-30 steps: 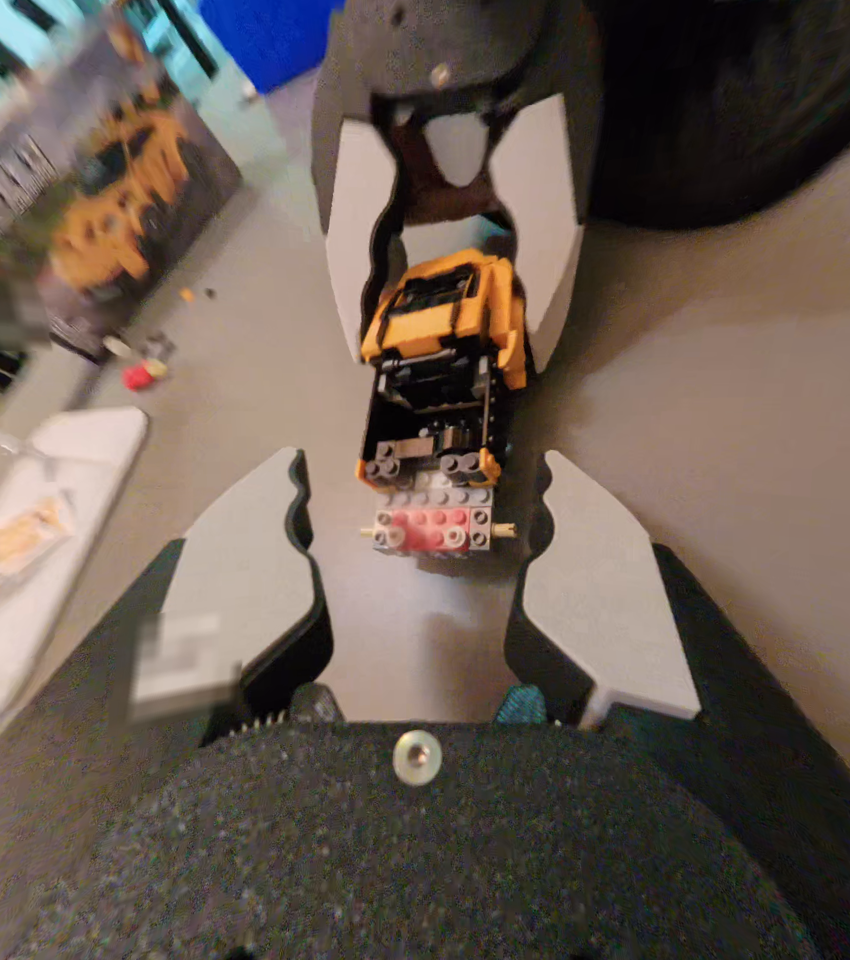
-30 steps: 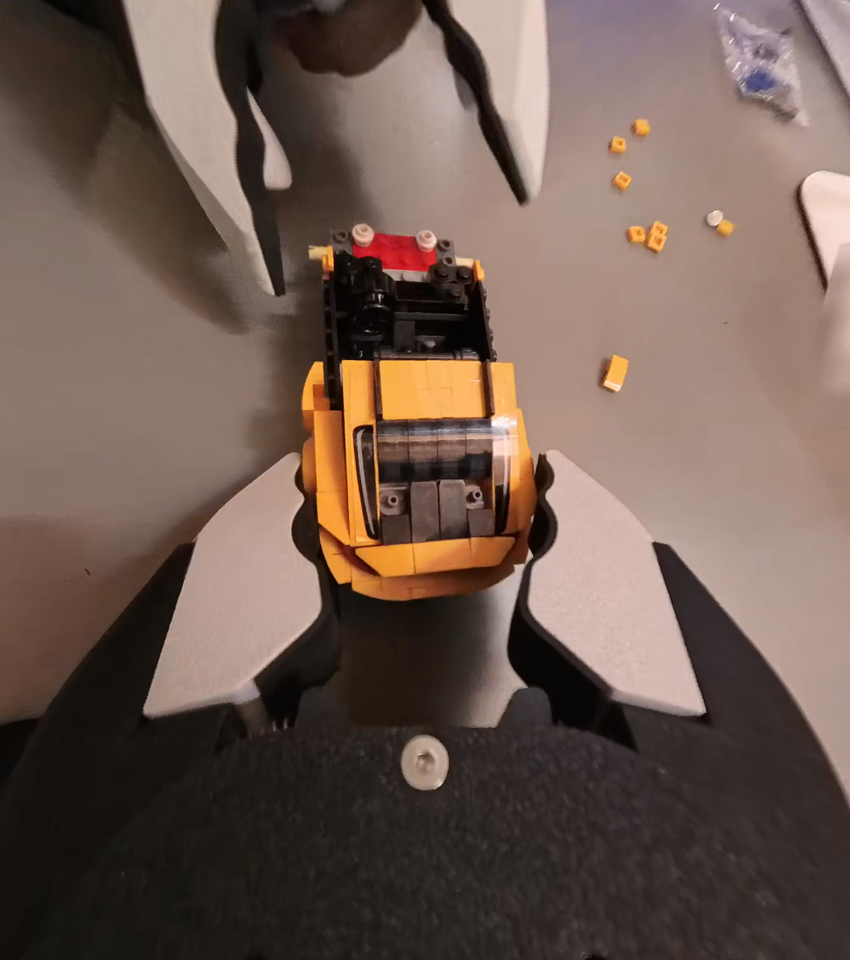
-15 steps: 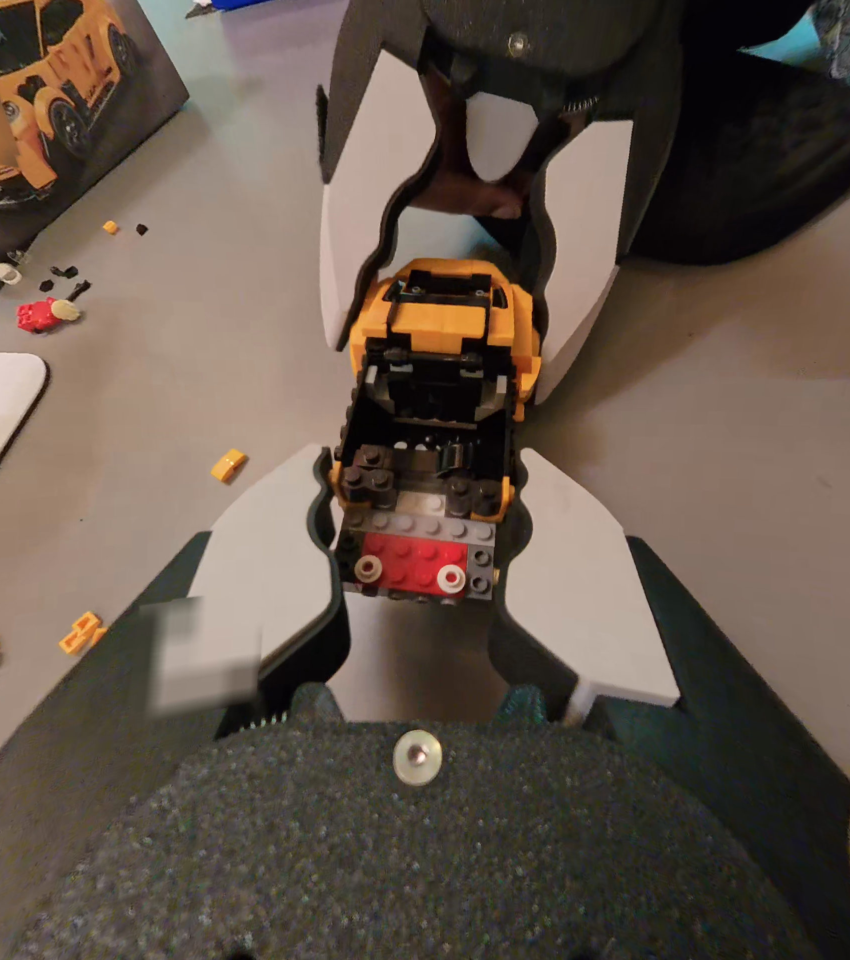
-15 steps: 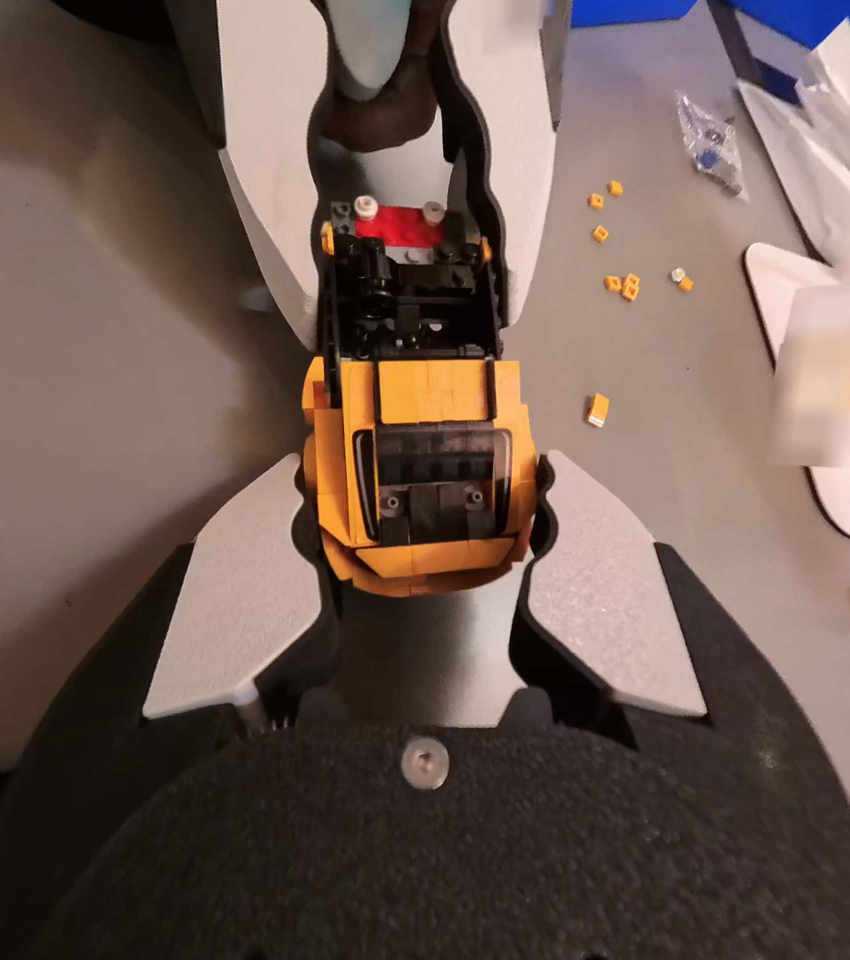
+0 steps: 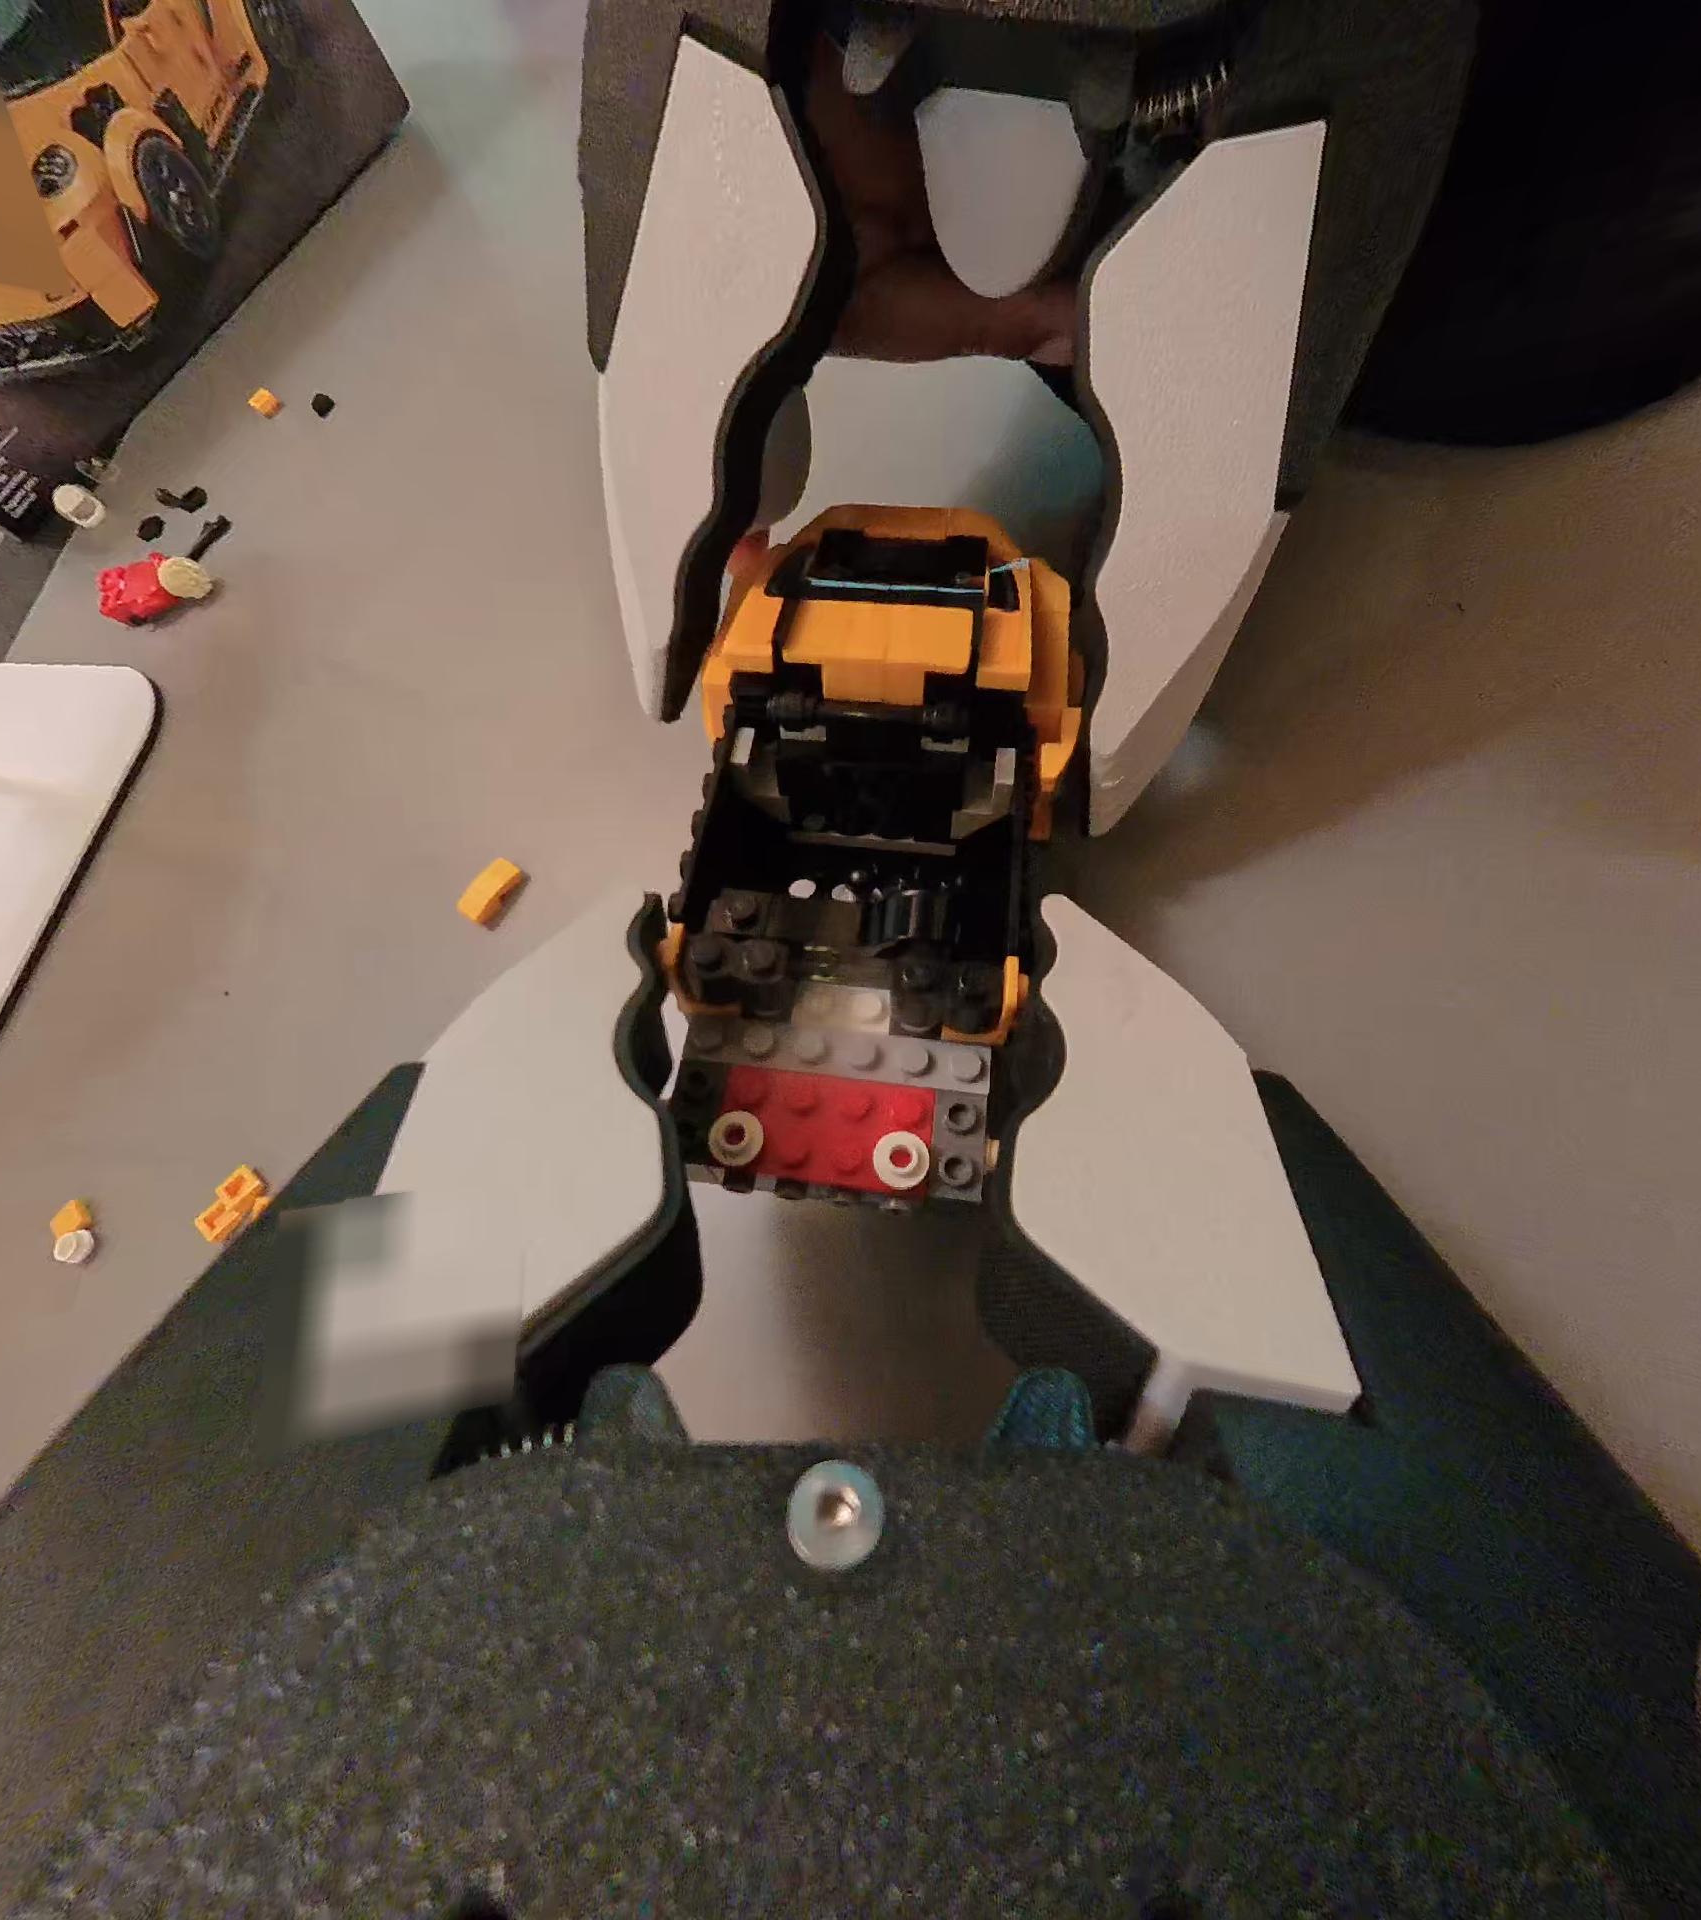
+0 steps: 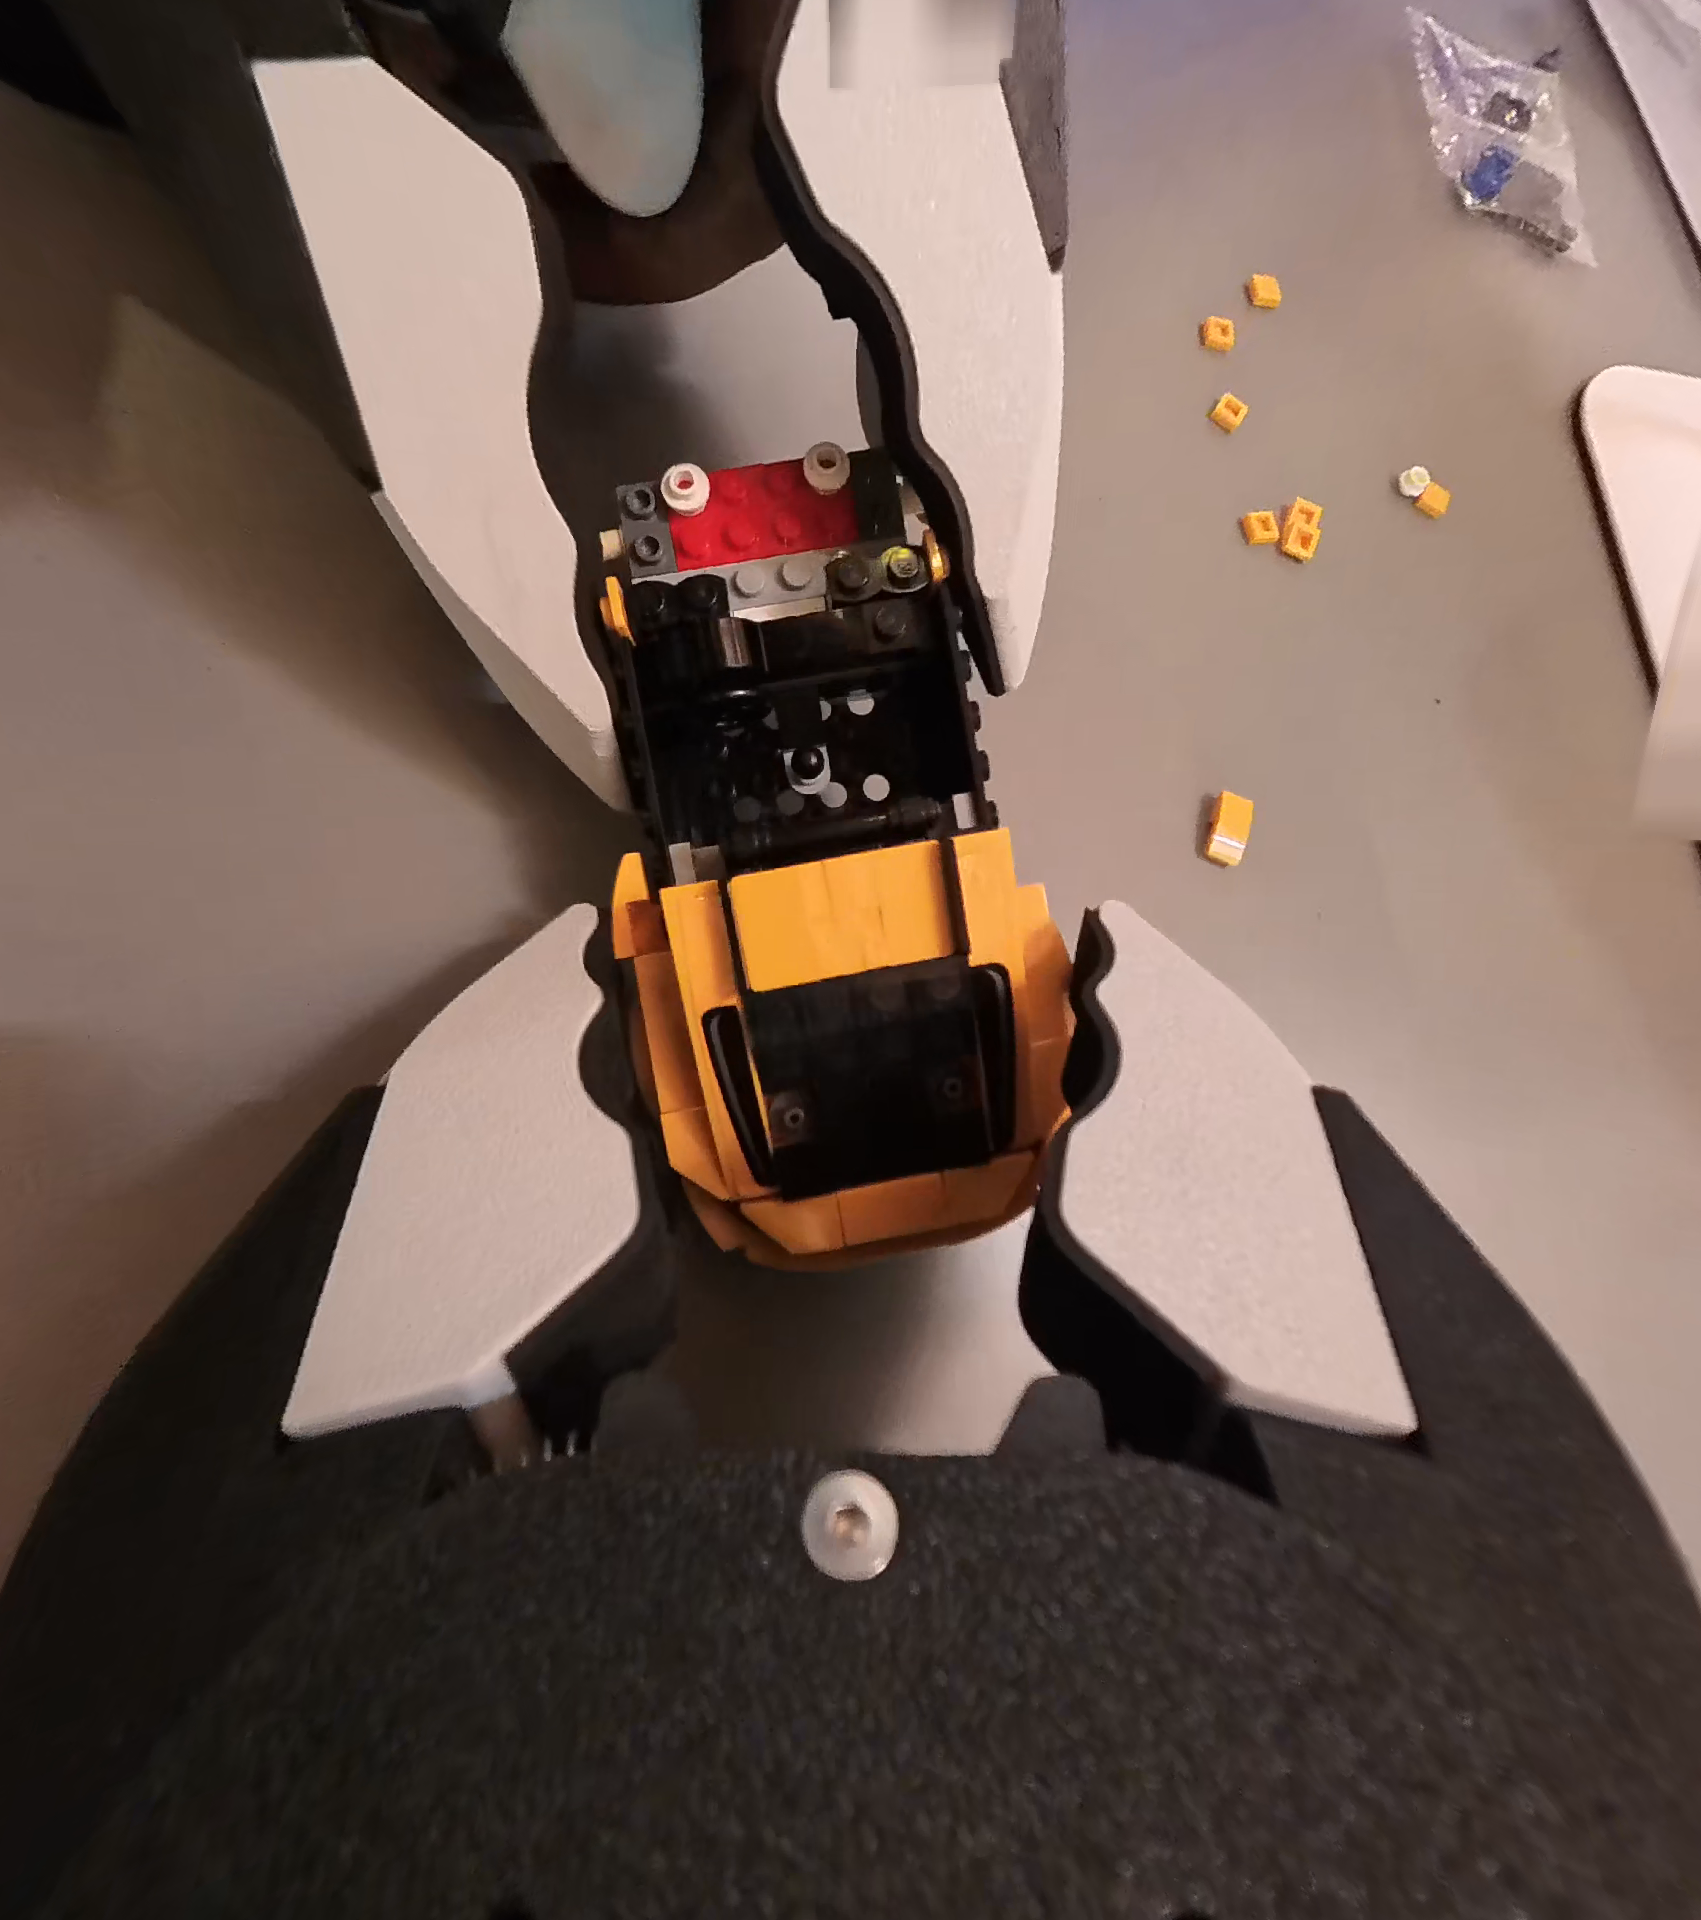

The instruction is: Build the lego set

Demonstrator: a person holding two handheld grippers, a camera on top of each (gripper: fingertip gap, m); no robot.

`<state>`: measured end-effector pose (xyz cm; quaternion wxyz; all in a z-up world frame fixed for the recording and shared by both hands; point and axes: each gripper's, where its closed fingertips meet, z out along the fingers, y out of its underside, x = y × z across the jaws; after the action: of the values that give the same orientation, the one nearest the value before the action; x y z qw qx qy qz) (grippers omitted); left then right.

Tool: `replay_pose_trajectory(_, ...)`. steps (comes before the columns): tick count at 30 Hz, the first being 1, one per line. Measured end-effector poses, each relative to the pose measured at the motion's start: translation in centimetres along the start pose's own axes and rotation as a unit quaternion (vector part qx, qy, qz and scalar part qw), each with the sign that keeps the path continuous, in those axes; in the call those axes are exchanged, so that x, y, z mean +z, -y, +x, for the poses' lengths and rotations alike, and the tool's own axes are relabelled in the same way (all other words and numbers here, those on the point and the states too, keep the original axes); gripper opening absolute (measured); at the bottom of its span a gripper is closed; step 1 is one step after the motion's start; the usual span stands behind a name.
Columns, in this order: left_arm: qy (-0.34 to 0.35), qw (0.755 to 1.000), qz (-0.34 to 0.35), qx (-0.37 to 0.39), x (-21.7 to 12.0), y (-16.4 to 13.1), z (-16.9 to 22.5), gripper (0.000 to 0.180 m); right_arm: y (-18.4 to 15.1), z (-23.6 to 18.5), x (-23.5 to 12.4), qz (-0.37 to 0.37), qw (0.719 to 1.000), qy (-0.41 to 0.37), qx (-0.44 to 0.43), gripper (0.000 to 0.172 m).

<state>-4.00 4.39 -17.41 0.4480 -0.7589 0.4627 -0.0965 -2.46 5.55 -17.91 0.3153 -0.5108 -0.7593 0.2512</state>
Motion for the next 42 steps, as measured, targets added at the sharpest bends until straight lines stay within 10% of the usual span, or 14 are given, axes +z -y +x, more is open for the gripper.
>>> replay_pose_trajectory(42, -0.014, 0.999, -0.040, -0.006, 0.0, -1.5, 0.5, 0.063, -0.2, -0.4, 0.6, 0.006, 0.998, -0.038, -0.045, 0.081)
